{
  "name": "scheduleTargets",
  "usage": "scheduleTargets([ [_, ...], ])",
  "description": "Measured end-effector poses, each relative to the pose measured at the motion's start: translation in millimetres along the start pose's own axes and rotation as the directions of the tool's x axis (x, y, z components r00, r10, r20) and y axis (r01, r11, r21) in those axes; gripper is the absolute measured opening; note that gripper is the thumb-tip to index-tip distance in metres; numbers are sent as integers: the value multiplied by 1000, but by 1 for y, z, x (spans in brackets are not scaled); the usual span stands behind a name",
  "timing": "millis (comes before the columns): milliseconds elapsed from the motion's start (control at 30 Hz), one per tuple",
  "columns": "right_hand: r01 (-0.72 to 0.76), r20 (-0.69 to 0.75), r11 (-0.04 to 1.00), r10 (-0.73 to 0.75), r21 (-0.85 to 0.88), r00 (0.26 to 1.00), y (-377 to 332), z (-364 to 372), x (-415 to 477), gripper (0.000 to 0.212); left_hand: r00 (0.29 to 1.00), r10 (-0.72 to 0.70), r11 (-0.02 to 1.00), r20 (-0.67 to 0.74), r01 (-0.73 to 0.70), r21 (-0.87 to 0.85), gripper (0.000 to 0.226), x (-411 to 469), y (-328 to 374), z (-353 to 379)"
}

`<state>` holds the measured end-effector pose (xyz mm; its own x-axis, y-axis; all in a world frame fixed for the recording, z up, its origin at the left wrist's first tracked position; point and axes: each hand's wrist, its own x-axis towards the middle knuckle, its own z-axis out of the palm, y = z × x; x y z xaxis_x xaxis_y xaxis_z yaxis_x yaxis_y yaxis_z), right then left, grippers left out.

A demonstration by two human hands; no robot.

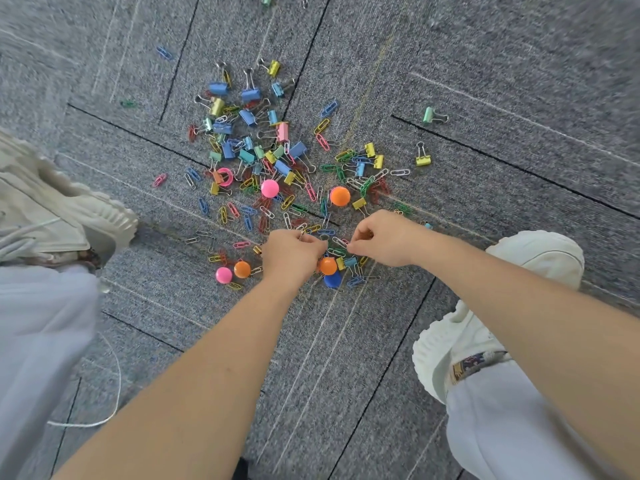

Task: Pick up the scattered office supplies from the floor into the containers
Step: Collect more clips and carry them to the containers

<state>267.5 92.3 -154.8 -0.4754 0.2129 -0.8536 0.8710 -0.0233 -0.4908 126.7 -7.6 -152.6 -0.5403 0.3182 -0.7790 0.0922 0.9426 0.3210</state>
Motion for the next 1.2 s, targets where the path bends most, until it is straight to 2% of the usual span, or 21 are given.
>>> scheduleTargets([
  [67,42,-32,998,-44,-54,998,-2,2,1,17,1000,13,999,19,-12,-35,15,-1,3,-3],
  [133,81,-7,976,-84,-204,996,-9,3,-1,26,998,62,996,24,-61,-72,15,-2,7,-11],
  [233,124,21,827,-134,-549,991,-18,9,-2,30,992,120,982,25,-115,-153,11,1,12,-25],
  [300,143,24,727,-171,-671,985,-22,15,-2,24,990,138,971,37,-128,-201,13,4,14,-34],
  [400,166,49,649,-194,-742,980,-28,17,-1,17,984,169,969,51,-157,-192,14,7,16,-44],
  [500,162,49,671,-184,-723,982,-28,12,-2,18,986,158,968,52,-144,-206,16,11,18,-50],
  [700,120,-50,872,-163,-474,985,-16,-3,0,12,989,119,974,84,-100,-204,20,12,21,-51],
  [767,113,-128,962,-149,-249,981,-14,-10,0,13,992,90,977,86,-71,-203,17,12,22,-51],
  [833,120,-192,992,-112,28,975,-14,-16,0,19,993,72,978,91,-53,-204,18,13,22,-51],
  [900,120,-185,943,-63,311,981,-14,-20,0,20,993,65,976,97,-43,-212,26,14,21,-51],
  [967,118,-132,799,-50,589,990,-13,-22,0,22,991,62,964,119,-29,-266,38,14,21,-52],
  [1000,123,-116,728,-59,674,991,-12,-23,1,23,989,64,953,132,-21,-302,43,14,21,-52],
  [1067,133,-112,638,-73,758,991,-11,-21,2,23,986,71,934,153,-12,-357,44,12,21,-51],
  [1200,133,-111,543,-74,829,991,-7,-18,3,23,984,61,924,166,7,-383,31,6,25,-50],
])
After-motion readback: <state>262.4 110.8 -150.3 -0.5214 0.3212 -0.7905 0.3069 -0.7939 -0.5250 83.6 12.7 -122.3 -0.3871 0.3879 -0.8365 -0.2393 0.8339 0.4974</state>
